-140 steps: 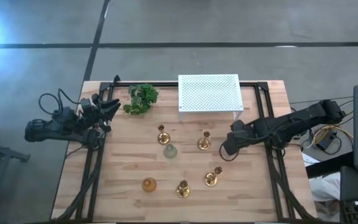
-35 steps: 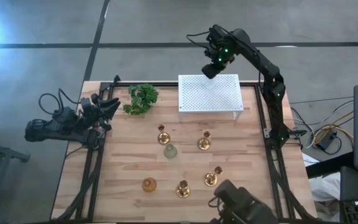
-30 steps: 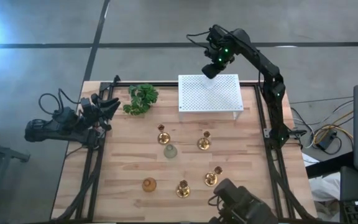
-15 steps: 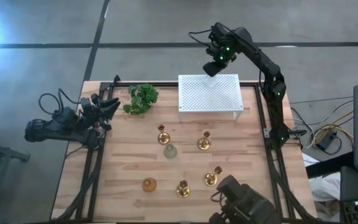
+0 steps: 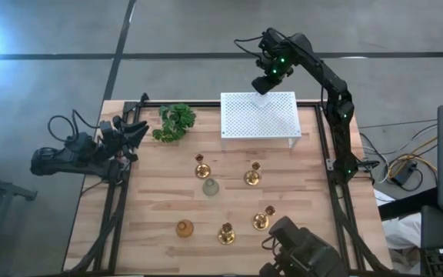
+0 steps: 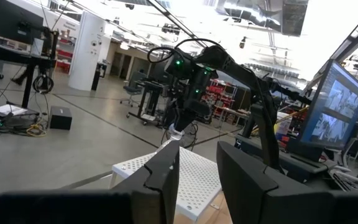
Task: Pick & Place candle stick holders
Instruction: Put the transparent glass candle holder on the shelf, then put the yellow glass candle holder on the shelf
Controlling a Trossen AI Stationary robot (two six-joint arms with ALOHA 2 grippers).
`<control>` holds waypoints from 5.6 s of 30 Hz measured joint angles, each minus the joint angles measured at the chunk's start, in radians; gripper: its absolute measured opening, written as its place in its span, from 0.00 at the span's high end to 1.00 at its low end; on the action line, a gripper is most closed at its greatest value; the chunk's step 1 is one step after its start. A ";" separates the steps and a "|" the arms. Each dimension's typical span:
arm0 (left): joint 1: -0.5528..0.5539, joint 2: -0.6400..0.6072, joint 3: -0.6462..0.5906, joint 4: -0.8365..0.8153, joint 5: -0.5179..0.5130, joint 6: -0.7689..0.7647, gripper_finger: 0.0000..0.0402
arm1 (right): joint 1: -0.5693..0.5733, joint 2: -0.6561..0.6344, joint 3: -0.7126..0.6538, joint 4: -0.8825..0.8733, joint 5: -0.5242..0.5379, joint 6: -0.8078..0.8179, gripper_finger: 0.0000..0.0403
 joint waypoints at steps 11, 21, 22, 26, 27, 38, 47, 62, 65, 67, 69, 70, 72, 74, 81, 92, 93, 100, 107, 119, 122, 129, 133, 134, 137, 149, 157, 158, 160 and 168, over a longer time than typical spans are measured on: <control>0.000 0.000 0.000 0.000 0.000 0.000 0.72 | 0.000 0.003 -0.003 0.001 0.012 -0.007 0.80; 0.000 0.000 0.000 0.000 0.000 0.000 0.72 | 0.002 0.003 -0.003 0.042 0.007 -0.015 0.67; 0.000 0.000 0.000 0.000 0.000 0.000 0.72 | 0.002 0.003 -0.003 0.042 0.006 -0.015 0.65; 0.000 0.000 0.000 0.000 0.000 0.000 0.72 | 0.002 0.003 -0.003 0.042 0.004 -0.012 0.57; 0.000 0.000 0.000 0.000 0.000 0.000 0.72 | 0.002 0.003 -0.003 0.042 0.003 -0.009 0.55; 0.000 0.000 0.000 0.000 0.000 0.006 0.72 | 0.001 -0.012 0.018 0.034 0.000 -0.011 0.47; 0.000 0.000 0.000 0.000 0.000 0.007 0.72 | 0.001 -0.110 0.023 0.034 0.001 -0.006 0.49; 0.000 0.000 0.000 0.001 0.000 0.044 0.72 | 0.102 -0.498 0.023 0.034 0.001 0.034 0.53; 0.000 0.000 0.000 0.000 0.000 0.050 0.72 | 0.175 -0.570 0.023 0.034 0.001 0.084 0.55; 0.000 0.000 0.000 0.001 0.000 0.050 0.72 | 0.230 -0.610 0.023 0.034 0.002 0.126 0.56; 0.000 0.000 0.000 0.001 0.000 0.050 0.72 | 0.291 -0.643 0.023 0.034 0.020 0.179 0.57; 0.000 0.000 0.000 0.001 0.000 0.050 0.72 | 0.326 -0.657 0.023 0.034 0.040 0.205 0.57; 0.000 0.000 0.000 0.001 0.000 0.050 0.72 | 0.406 -0.681 0.023 0.032 0.096 0.257 0.58; 0.000 0.000 0.000 0.001 0.000 0.049 0.72 | 0.495 -0.698 0.023 0.029 0.165 0.306 0.58; 0.000 0.000 0.007 0.001 0.000 0.049 0.72 | 0.794 -0.689 0.016 0.026 0.401 0.433 0.58; 0.000 0.000 0.007 0.001 0.002 0.048 0.72 | 1.057 -0.579 -0.045 -0.001 0.519 0.557 0.60; 0.000 0.000 0.007 0.001 0.002 0.048 0.72 | 1.066 -0.567 -0.055 -0.003 0.521 0.558 0.60; 0.000 0.000 0.007 0.001 0.005 0.011 0.72 | 1.072 -0.463 -0.105 -0.002 0.523 0.543 0.64; 0.000 0.009 0.051 -0.060 0.068 0.002 0.72 | 1.076 -0.463 -0.145 -0.006 0.530 0.572 0.69; 0.000 0.242 0.335 -0.501 0.267 -0.027 0.72 | 1.178 -0.779 -0.560 -0.006 0.663 1.003 0.79; 0.000 0.333 0.402 -0.574 0.382 -0.056 0.72 | 1.183 -0.841 -0.659 0.006 0.667 1.081 0.80; -0.004 0.533 0.506 -0.702 0.595 -0.122 0.72 | 1.182 -0.925 -0.827 0.058 0.684 1.098 0.82; -0.025 0.648 0.556 -0.765 0.720 -0.145 0.72 | 1.195 -0.949 -0.887 0.061 0.677 1.157 0.81; -0.034 0.672 0.567 -0.781 0.737 -0.160 0.73 | 1.199 -0.954 -0.900 0.061 0.676 1.164 0.80; -0.072 0.738 0.582 -0.802 0.769 -0.231 0.74 | 1.203 -0.964 -0.928 0.064 0.673 1.178 0.80; -0.487 0.778 0.521 -0.774 0.525 -0.477 0.83 | 1.204 -0.981 -0.958 0.090 0.679 1.159 0.83; -0.654 0.779 0.371 -0.557 0.375 -0.629 0.82 | 1.204 -0.979 -0.958 0.120 0.682 1.156 0.81; -0.654 0.783 0.350 -0.520 0.374 -0.650 0.82 | 1.204 -0.979 -0.958 0.125 0.682 1.156 0.80; -0.653 0.789 0.320 -0.450 0.385 -0.678 0.82 | 1.204 -0.979 -0.958 0.139 0.682 1.156 0.80; -0.644 0.842 0.301 -0.363 0.446 -0.686 0.73 | 1.204 -0.978 -0.958 0.154 0.682 1.155 0.83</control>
